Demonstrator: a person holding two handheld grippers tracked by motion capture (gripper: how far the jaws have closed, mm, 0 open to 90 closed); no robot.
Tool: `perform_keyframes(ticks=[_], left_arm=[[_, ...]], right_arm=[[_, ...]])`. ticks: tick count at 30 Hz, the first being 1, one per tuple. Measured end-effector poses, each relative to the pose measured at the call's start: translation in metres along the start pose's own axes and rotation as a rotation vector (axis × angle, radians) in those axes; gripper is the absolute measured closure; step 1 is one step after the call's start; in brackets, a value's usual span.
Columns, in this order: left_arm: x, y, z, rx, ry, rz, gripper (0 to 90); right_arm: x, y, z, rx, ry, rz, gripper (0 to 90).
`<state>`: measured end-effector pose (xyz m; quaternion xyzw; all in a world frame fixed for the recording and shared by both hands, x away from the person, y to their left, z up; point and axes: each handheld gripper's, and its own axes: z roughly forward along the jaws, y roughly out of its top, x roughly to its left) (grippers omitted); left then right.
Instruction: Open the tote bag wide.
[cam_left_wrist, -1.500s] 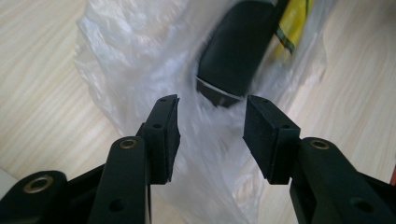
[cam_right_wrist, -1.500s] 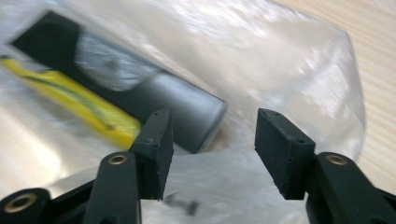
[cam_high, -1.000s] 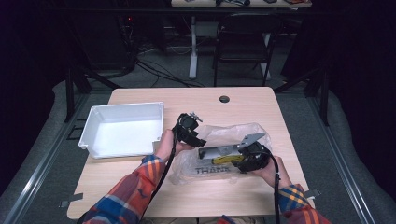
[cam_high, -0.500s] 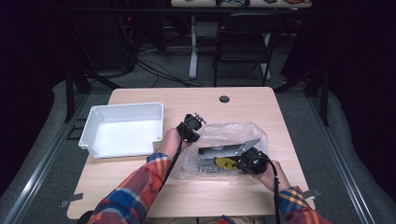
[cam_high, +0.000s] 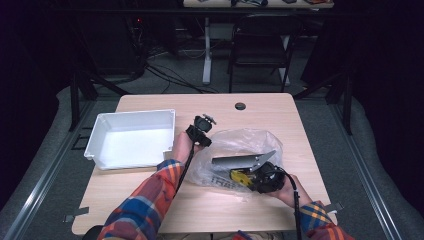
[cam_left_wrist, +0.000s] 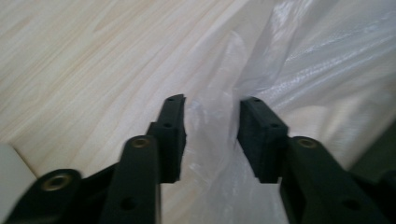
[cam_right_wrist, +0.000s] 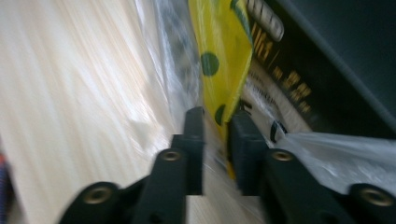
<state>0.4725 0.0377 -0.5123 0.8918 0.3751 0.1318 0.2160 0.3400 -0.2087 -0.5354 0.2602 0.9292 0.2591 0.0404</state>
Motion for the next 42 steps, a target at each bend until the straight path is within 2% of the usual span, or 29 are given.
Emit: perform_keyframes(ticks=[1, 2, 4, 9, 10, 11, 14, 16, 19, 21, 22, 23, 24, 26, 28, 29, 31, 34, 37, 38, 42], left_arm=[[-0.003, -0.001, -0.008, -0.018, -0.016, 0.002, 54.3], [-0.006, -0.003, -0.016, -0.034, -0.017, 0.014, 50.6], [-0.014, -0.008, -0.029, -0.061, -0.051, 0.035, 46.9], [-0.036, -0.027, -0.046, -0.087, -0.076, 0.107, 44.0], [-0.04, -0.031, -0.047, -0.09, -0.081, 0.113, 43.2], [-0.042, -0.035, -0.047, -0.088, -0.093, 0.119, 43.1], [-0.044, -0.047, -0.044, -0.074, -0.093, 0.124, 42.0], [-0.04, -0.054, -0.04, -0.062, -0.088, 0.109, 42.7], [-0.029, -0.058, -0.034, -0.06, -0.09, 0.068, 49.6], [-0.024, -0.058, -0.03, -0.062, -0.07, 0.048, 55.7], [-0.022, -0.057, -0.028, -0.059, -0.061, 0.043, 58.5], [-0.02, -0.057, -0.025, -0.059, -0.051, 0.037, 61.9], [-0.018, -0.056, -0.022, -0.058, -0.04, 0.04, 64.6], [-0.016, -0.054, -0.016, -0.045, -0.022, 0.046, 73.3], [-0.015, -0.05, -0.008, -0.025, -0.001, 0.064, 80.6], [-0.013, -0.048, -0.004, -0.018, 0.01, 0.065, 82.9], [-0.009, -0.043, 0.002, 0.001, 0.023, 0.06, 85.4], [-0.003, -0.036, 0.008, -0.003, 0.05, 0.037, 85.2], [0.003, -0.032, 0.008, 0.002, 0.045, 0.02, 81.7], [0.004, -0.032, 0.007, -0.002, 0.043, 0.015, 79.0], [0.007, -0.035, -0.007, -0.044, -0.016, -0.016, 56.2]], right_arm=[[0.0, 0.002, -0.005, -0.035, 0.009, 0.026, 63.8], [0.0, 0.004, -0.012, -0.051, 0.016, 0.03, 61.1], [0.0, 0.008, -0.025, -0.106, 0.015, 0.044, 54.1], [-0.004, 0.012, -0.051, -0.227, -0.049, 0.096, 47.9], [-0.007, 0.011, -0.054, -0.235, -0.046, 0.107, 47.4], [-0.008, 0.01, -0.056, -0.242, -0.062, 0.115, 47.5], [-0.016, 0.005, -0.057, -0.234, -0.151, 0.166, 48.5], [-0.025, 0.001, -0.053, -0.211, -0.241, 0.224, 51.9], [-0.041, -0.007, -0.043, -0.155, -0.305, 0.317, 57.8], [-0.049, -0.012, -0.037, -0.124, -0.311, 0.364, 59.0], [-0.052, -0.015, -0.037, -0.148, -0.305, 0.38, 61.0], [-0.054, -0.016, -0.037, -0.145, -0.316, 0.396, 62.6], [-0.057, -0.017, -0.036, -0.116, -0.335, 0.397, 63.5], [-0.062, -0.021, -0.032, -0.123, -0.326, 0.43, 66.0], [-0.066, -0.023, -0.027, -0.108, -0.343, 0.444, 69.3], [-0.069, -0.024, -0.025, -0.108, -0.33, 0.451, 71.0], [-0.073, -0.026, -0.02, -0.1, -0.336, 0.461, 72.8], [-0.077, -0.027, -0.013, -0.092, -0.34, 0.474, 74.2], [-0.079, -0.026, -0.009, -0.088, -0.337, 0.472, 75.0], [-0.079, -0.026, -0.009, -0.085, -0.34, 0.47, 74.9], [-0.077, -0.027, -0.012, -0.097, -0.342, 0.468, 76.1]])
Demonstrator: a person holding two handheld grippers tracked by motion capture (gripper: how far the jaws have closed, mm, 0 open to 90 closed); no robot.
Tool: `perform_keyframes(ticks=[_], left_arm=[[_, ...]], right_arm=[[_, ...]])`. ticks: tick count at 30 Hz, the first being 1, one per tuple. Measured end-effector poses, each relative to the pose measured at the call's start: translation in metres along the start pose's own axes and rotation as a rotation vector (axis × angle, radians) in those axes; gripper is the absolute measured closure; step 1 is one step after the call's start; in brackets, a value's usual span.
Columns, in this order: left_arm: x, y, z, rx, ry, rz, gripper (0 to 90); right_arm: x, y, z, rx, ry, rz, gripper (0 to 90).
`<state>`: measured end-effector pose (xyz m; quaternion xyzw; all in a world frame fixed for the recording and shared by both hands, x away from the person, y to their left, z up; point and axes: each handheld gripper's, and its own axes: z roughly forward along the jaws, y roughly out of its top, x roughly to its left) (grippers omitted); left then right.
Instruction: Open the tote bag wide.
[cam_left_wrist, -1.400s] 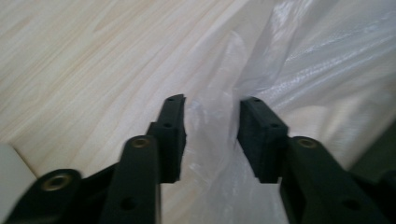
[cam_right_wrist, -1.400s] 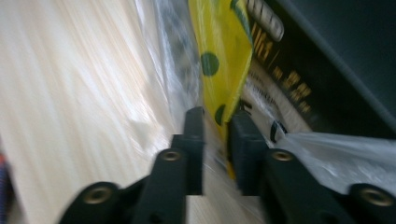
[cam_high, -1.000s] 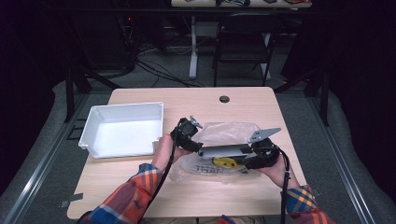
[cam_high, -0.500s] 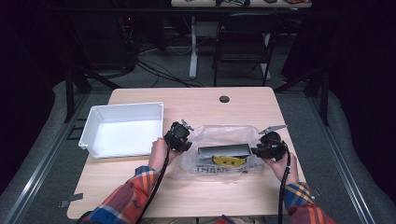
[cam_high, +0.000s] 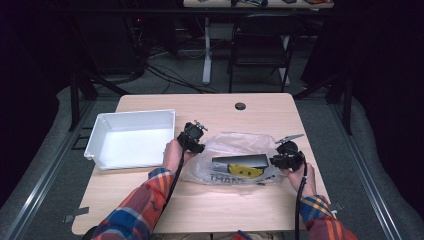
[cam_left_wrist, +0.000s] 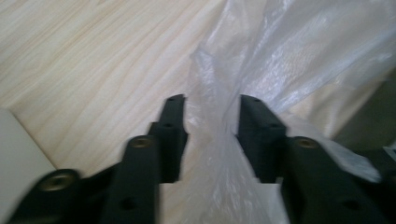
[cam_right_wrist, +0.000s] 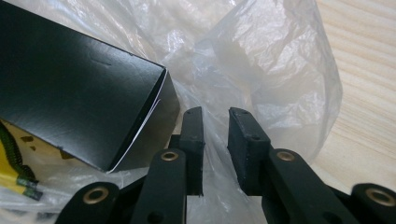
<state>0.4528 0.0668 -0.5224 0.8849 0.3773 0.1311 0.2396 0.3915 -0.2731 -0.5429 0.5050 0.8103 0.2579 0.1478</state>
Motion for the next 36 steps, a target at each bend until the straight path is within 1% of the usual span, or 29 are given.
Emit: perform_keyframes(ticks=[2, 3, 4, 6, 8, 9, 10, 12, 14, 16, 19, 20, 21, 23, 24, 26, 27, 28, 29, 30, 31, 33, 34, 35, 36], left_arm=[[0.0, -0.001, -0.011, -0.03, -0.028, -0.006, 47.0], [0.0, -0.002, -0.017, -0.046, -0.037, -0.009, 43.2], [0.0, -0.002, -0.023, -0.058, -0.046, 0.0, 40.5], [-0.001, -0.003, -0.034, -0.083, -0.078, -0.001, 35.8], [-0.002, -0.004, -0.042, -0.106, -0.09, -0.002, 30.8], [-0.001, -0.004, -0.046, -0.112, -0.098, -0.003, 28.6], [-0.001, -0.005, -0.049, -0.121, -0.112, -0.007, 26.8], [0.001, -0.006, -0.054, -0.132, -0.122, -0.01, 22.2], [0.0, -0.007, -0.059, -0.145, -0.125, -0.017, 20.8], [-0.002, -0.01, -0.064, -0.154, -0.132, -0.01, 19.7], [-0.01, -0.016, -0.073, -0.167, -0.146, 0.012, 19.7], [-0.014, -0.019, -0.075, -0.168, -0.153, 0.025, 20.3], [-0.019, -0.022, -0.076, -0.172, -0.156, 0.034, 21.4], [-0.031, -0.028, -0.079, -0.17, -0.153, 0.075, 24.6], [-0.037, -0.031, -0.079, -0.171, -0.159, 0.09, 25.4], [-0.049, -0.034, -0.079, -0.173, -0.173, 0.127, 30.8], [-0.055, -0.035, -0.077, -0.183, -0.175, 0.13, 32.4], [-0.06, -0.037, -0.073, -0.18, -0.18, 0.143, 33.6], [-0.066, -0.038, -0.069, -0.165, -0.181, 0.167, 35.8], [-0.071, -0.04, -0.064, -0.156, -0.176, 0.179, 37.3], [-0.074, -0.041, -0.058, -0.14, -0.181, 0.192, 38.1], [-0.08, -0.042, -0.049, -0.123, -0.169, 0.226, 41.5], [-0.081, -0.043, -0.046, -0.113, -0.177, 0.237, 44.0], [-0.082, -0.042, -0.044, -0.098, -0.18, 0.251, 45.9], [-0.082, -0.043, -0.042, -0.094, -0.169, 0.26, 49.0]], right_arm=[[-0.001, 0.0, -0.003, -0.007, 0.01, 0.004, 76.4], [-0.002, 0.001, -0.006, -0.001, 0.015, -0.008, 76.7], [-0.001, 0.001, -0.008, -0.016, 0.014, 0.003, 76.8], [0.0, 0.002, -0.011, -0.018, 0.019, -0.004, 77.3], [0.001, 0.003, -0.012, -0.026, 0.022, -0.004, 78.0], [0.001, 0.003, -0.012, -0.029, 0.017, -0.002, 78.5], [0.001, 0.003, -0.012, -0.028, 0.025, -0.004, 78.9], [0.001, 0.004, -0.011, -0.019, 0.027, -0.008, 79.0], [0.002, 0.004, -0.012, -0.02, 0.025, -0.007, 78.3], [0.002, 0.005, -0.015, -0.023, 0.033, -0.012, 75.7], [0.003, 0.01, -0.025, -0.051, 0.041, -0.02, 68.3], [0.004, 0.011, -0.028, -0.068, 0.04, -0.017, 66.2], [0.004, 0.013, -0.032, -0.08, 0.045, -0.026, 63.2], [0.005, 0.017, -0.039, -0.106, 0.039, -0.037, 54.9], [0.006, 0.02, -0.041, -0.112, 0.041, -0.045, 51.3], [0.008, 0.025, -0.043, -0.123, 0.029, -0.059, 44.7], [0.009, 0.028, -0.042, -0.122, 0.023, -0.067, 42.8], [0.009, 0.031, -0.04, -0.114, 0.022, -0.078, 41.9], [0.009, 0.033, -0.037, -0.11, 0.021, -0.088, 40.2], [0.009, 0.037, -0.034, -0.104, 0.018, -0.092, 37.7], [0.008, 0.041, -0.031, -0.096, 0.018, -0.097, 35.3], [0.006, 0.049, -0.024, -0.093, 0.017, -0.093, 30.8], [0.004, 0.052, -0.019, -0.076, 0.012, -0.085, 25.2], [0.001, 0.056, -0.014, -0.043, 0.007, -0.079, 24.7], [-0.002, 0.059, -0.009, -0.026, 0.008, -0.076, 25.8]])
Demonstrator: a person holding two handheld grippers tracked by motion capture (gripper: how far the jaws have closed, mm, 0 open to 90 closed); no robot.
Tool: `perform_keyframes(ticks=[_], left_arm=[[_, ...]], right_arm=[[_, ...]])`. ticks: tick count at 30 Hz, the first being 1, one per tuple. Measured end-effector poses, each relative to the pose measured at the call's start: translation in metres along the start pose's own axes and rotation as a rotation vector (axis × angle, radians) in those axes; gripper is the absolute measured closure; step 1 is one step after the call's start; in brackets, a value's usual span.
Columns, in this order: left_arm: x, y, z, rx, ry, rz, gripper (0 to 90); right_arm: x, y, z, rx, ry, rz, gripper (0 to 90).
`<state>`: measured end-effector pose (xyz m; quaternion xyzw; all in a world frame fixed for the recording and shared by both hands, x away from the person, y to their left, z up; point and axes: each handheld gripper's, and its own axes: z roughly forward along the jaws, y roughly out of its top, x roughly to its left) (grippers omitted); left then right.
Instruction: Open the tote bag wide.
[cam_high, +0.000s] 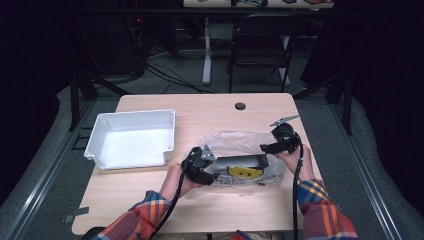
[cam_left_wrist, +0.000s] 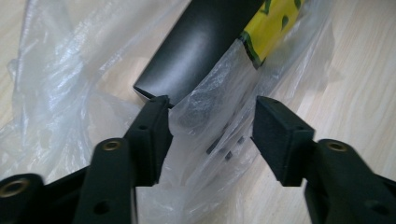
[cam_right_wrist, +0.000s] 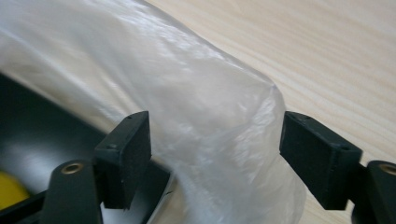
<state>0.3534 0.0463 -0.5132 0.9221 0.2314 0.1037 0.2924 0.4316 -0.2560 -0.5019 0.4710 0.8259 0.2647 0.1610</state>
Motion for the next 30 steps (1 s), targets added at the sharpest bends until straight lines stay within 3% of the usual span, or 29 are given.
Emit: perform_keyframes(ticks=[1, 6, 8, 11, 19, 25, 27, 29, 30], left_arm=[[0.001, -0.001, 0.001, 0.001, -0.001, -0.002, 52.7], [0.002, -0.009, 0.008, 0.041, -0.024, 0.012, 70.8], [0.002, -0.01, 0.008, 0.055, -0.035, 0.025, 79.6], [0.0, -0.012, 0.011, 0.077, -0.053, 0.034, 87.2], [-0.001, -0.02, 0.019, 0.17, -0.107, 0.065, 90.0], [0.004, -0.023, 0.021, 0.186, -0.176, 0.066, 90.0], [0.006, -0.023, 0.021, 0.196, -0.178, 0.069, 90.0], [0.007, -0.023, 0.02, 0.185, -0.171, 0.057, 89.0], [0.008, -0.023, 0.019, 0.181, -0.166, 0.052, 84.1]], right_arm=[[-0.004, 0.002, 0.006, 0.015, 0.017, 0.006, 27.6], [-0.012, 0.002, 0.026, 0.095, 0.075, 0.055, 66.2], [-0.011, 0.001, 0.031, 0.096, 0.091, 0.066, 79.1], [-0.008, 0.003, 0.037, 0.097, 0.078, 0.07, 87.0], [-0.009, 0.01, 0.049, 0.103, 0.02, 0.063, 89.3], [-0.017, 0.016, 0.057, 0.111, -0.021, 0.081, 89.3], [-0.016, 0.017, 0.058, 0.11, -0.036, 0.088, 89.1], [-0.014, 0.017, 0.059, 0.114, -0.02, 0.085, 86.5], [-0.012, 0.018, 0.058, 0.125, -0.01, 0.071, 83.9]])
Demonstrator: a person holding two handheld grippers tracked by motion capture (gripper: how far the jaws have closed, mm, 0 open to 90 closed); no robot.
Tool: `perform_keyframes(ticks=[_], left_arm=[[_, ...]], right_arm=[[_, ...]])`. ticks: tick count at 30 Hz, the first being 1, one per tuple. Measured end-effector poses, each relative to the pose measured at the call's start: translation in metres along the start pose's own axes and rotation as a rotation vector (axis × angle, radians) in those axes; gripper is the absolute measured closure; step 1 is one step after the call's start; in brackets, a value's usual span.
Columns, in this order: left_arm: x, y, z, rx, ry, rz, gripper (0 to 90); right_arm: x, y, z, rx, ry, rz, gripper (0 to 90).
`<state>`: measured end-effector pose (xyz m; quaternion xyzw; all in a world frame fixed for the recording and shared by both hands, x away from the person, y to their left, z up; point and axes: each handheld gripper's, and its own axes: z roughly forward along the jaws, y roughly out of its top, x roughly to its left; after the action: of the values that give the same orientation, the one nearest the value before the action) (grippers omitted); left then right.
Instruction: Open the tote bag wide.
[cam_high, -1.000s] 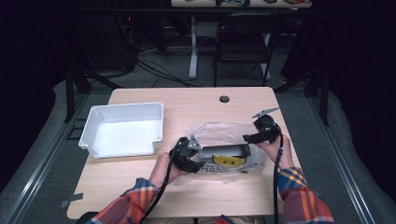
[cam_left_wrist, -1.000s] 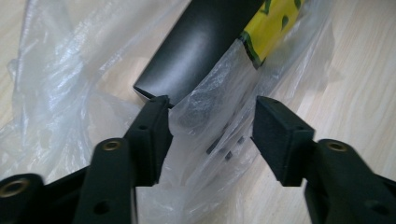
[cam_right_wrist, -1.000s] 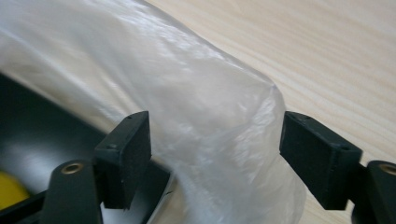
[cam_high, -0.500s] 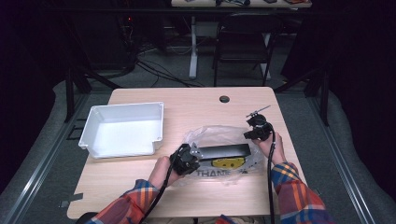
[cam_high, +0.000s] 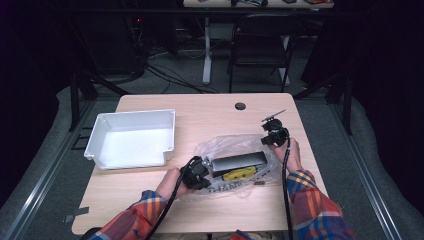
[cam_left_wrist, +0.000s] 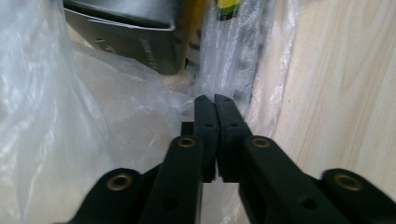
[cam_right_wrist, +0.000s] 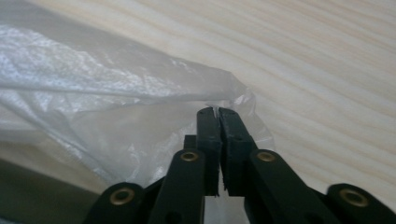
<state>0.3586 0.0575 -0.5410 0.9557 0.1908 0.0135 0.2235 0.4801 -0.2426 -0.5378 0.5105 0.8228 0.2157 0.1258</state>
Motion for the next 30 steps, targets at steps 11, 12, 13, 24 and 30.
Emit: perform_keyframes(ticks=[11, 12, 13, 24, 30], left_arm=[[0.003, 0.007, -0.027, -0.108, 0.03, -0.06, 48.1], [0.002, 0.008, -0.029, -0.115, 0.027, -0.065, 45.0], [0.002, 0.009, -0.031, -0.121, 0.034, -0.066, 42.6], [0.012, 0.017, -0.055, -0.187, 0.086, -0.084, 25.3], [0.016, 0.018, -0.054, -0.174, 0.1, -0.095, 20.9]], right_arm=[[0.016, -0.005, -0.038, -0.095, 0.029, -0.039, 42.2], [0.016, -0.006, -0.043, -0.109, 0.03, -0.04, 40.5], [0.016, -0.008, -0.048, -0.121, 0.04, -0.048, 37.9], [0.019, -0.033, -0.106, -0.182, 0.123, -0.071, 20.3], [0.022, -0.06, -0.123, -0.177, 0.12, -0.076, 14.7]])
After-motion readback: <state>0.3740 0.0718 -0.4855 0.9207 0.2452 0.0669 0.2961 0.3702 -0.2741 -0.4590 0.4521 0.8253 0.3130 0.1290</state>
